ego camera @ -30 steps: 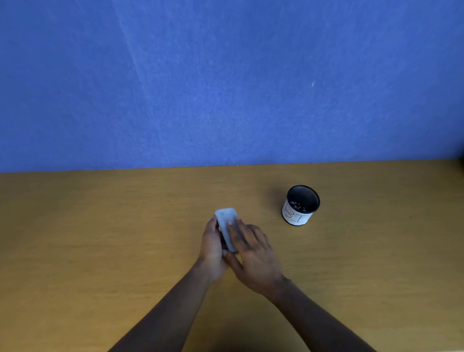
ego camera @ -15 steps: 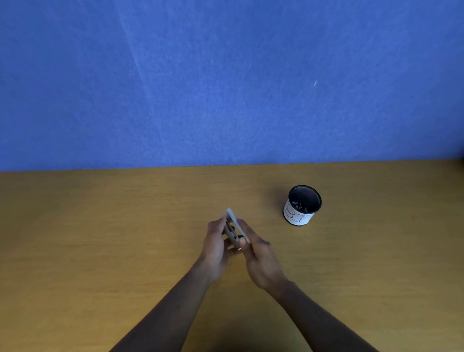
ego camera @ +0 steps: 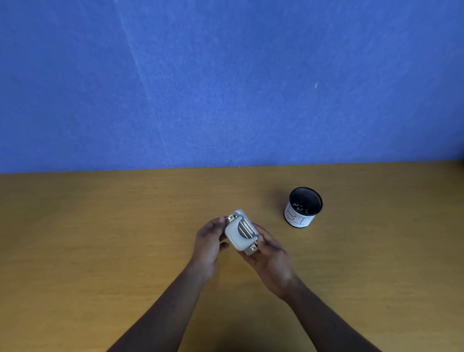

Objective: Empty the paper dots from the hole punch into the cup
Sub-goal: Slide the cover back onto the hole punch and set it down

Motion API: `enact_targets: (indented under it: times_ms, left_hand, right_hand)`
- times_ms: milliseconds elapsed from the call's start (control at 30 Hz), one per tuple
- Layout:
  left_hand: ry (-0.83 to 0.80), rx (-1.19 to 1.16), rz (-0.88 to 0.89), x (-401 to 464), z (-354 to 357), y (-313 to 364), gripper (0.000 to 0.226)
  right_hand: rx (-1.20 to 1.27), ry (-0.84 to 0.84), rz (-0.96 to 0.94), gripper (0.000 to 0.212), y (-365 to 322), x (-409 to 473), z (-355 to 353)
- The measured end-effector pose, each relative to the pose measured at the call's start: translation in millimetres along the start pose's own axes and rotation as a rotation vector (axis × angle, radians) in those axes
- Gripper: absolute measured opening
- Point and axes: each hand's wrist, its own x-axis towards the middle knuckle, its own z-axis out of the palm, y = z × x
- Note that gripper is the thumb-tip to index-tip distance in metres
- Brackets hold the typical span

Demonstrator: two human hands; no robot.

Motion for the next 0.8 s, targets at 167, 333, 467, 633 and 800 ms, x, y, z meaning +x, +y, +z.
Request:
enact_targets:
  times_ms: [167,333,467,633,800]
  left_hand:
    - [-0.045,-0.004,0.106,-3,0,1,0.018]
    - [-0.117,0.082,0.208,-5,1,-1,0.024]
    - [-0.126,0.062,0.231,-6,2,-2,0.028]
    - [-0.127,0.041,0.25,-7,1,1,0.023]
    - [-0.125,0.036,0.28,-6,2,1,0.015]
  right_hand:
    - [-0.115,0.012,0.049,0.033,-11,0,1]
    - [-0.345,0.095,-0.015,0.031,-19,4,10]
    - [-0.389,0.089,-0.083,0.023,-24,7,9]
    - [-0.378,0.092,-0.106,0.021,-26,10,9]
    - [-0.358,0.133,-0.123,0.022,-22,11,10]
